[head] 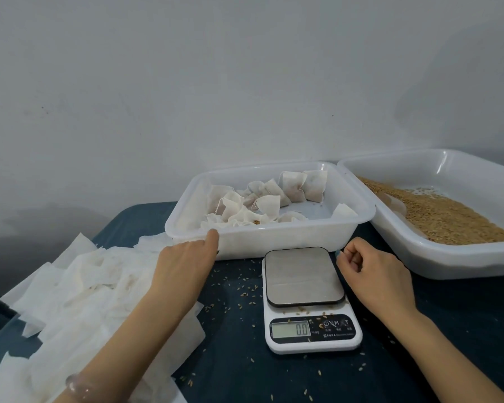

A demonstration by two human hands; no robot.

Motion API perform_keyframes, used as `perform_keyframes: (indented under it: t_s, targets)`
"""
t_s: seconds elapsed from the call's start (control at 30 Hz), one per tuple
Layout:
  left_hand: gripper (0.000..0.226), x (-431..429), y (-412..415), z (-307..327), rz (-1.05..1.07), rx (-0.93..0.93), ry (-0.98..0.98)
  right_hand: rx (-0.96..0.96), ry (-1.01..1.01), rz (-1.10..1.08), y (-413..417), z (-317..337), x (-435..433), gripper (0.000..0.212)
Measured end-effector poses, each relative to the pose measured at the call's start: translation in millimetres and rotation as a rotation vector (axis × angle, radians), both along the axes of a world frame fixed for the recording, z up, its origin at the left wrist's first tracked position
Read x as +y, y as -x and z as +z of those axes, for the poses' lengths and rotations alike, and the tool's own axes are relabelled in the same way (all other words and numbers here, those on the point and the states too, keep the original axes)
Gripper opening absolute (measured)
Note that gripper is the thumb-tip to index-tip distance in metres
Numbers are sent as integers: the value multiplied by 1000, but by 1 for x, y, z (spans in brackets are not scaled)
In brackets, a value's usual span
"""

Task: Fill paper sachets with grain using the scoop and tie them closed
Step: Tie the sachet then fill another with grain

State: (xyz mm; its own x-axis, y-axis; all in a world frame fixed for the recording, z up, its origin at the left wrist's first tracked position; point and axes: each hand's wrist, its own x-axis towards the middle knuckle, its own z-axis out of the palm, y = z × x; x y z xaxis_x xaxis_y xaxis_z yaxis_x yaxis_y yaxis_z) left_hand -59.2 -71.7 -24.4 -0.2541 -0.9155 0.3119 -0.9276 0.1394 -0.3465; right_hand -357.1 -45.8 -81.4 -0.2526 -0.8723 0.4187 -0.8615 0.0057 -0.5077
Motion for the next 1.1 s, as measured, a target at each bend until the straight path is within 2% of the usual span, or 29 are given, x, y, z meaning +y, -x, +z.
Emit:
perform_keyframes:
  t_s: [0.07, 0.13, 0.2, 0.3, 0.4, 0.47, 0.57, 0.67, 0.73, 0.83, 1.0, 1.1]
  targets:
    - [38, 6, 3, 7, -73, 138, 51, 3, 7, 1, 0, 0, 1, 26]
    - [32, 7, 5, 11, -114, 332, 97, 3, 17, 3, 0, 0, 0, 26]
    - [14, 0, 8, 12, -111, 636, 148, -1, 27, 8, 0, 0, 0, 26]
    - [12, -14, 14, 13, -58, 1085, 138, -6, 37, 7, 0, 0, -1, 25]
    - [7, -21, 19, 13, -56, 1318, 120, -8, 53, 3, 1, 0, 0, 25]
    - [18, -22, 25, 14, -46, 1424, 56, -20, 69, 18, 1, 0, 0, 26]
    - [41, -16, 44, 16, -145, 1736, -127, -100, 82, 115, -1, 3, 0, 25]
    - [43, -4, 67, 14, -221, 1973, -313, -297, 66, 321, -7, 10, 4, 24]
    - [39, 3, 81, 9, -277, 2015, -382, -418, 67, 456, -13, 14, 6, 27]
    - [35, 11, 97, -6, -340, 1961, -401, -574, 61, 579, -19, 18, 8, 29]
    - [37, 21, 105, -27, -433, 1769, -306, -649, 82, 567, -17, 20, 7, 21]
    - [35, 21, 100, -31, -475, 1618, -339, -671, 85, 526, -15, 20, 6, 19]
